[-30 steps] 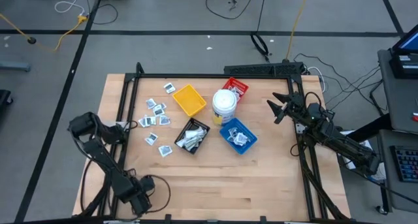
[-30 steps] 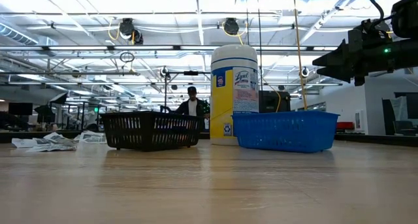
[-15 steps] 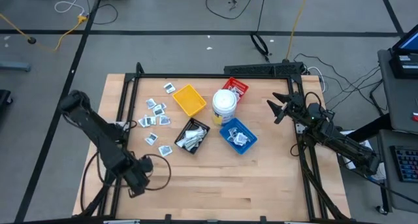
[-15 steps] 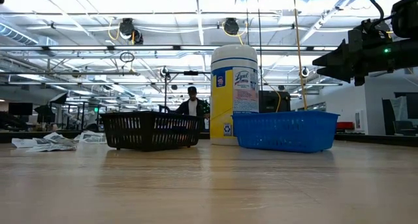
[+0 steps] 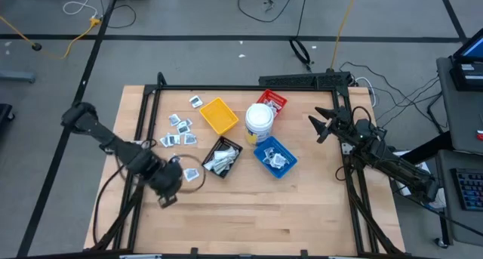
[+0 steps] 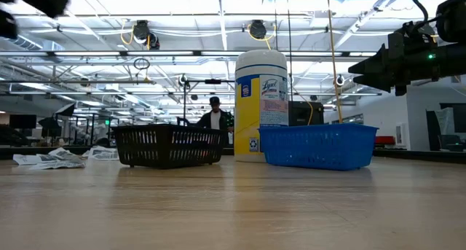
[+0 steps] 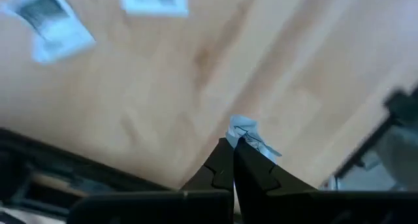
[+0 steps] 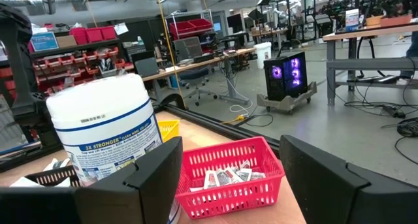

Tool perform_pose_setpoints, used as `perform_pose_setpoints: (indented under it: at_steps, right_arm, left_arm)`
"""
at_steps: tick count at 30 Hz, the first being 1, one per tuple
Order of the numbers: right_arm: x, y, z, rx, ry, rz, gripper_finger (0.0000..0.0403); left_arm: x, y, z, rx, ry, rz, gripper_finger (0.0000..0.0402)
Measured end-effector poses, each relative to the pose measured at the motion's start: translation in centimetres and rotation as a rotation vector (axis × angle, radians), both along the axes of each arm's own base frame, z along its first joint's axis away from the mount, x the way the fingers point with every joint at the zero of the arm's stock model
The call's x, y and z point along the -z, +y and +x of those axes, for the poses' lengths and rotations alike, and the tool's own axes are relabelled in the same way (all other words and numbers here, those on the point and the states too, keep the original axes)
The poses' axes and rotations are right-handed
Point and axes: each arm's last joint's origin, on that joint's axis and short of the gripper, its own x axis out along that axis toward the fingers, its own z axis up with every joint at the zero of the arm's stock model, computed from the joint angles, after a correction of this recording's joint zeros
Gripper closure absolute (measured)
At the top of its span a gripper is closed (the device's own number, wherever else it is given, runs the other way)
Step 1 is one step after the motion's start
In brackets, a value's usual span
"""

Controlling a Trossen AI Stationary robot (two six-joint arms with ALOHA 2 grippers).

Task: Pick & Place First Aid Supplies
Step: Put the towelette pack into the yellow bin

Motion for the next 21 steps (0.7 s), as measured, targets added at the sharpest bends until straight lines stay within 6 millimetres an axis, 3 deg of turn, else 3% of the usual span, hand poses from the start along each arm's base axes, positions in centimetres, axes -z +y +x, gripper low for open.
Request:
perform_pose_setpoints:
  at_steps: [5,11,21]
  right_arm:
    - [0.0,0.0,0.0,0.000,0.000,0.000,0.0149]
    - [0.0,0.0,0.0,0.000,0.000,0.000,0.0149]
    - [0.0,0.0,0.0,0.000,0.000,0.000,0.0149]
  left_arm:
    - [0.0,3.8,2.0,-0.081,-0.029,0.004,0.0401]
    - [0.0,9.8,3.2,-0.240,-0.054,0.020,0.0401]
    - [0.3,19.3,1.7,-0.518,-0.061,0.053,0.0401]
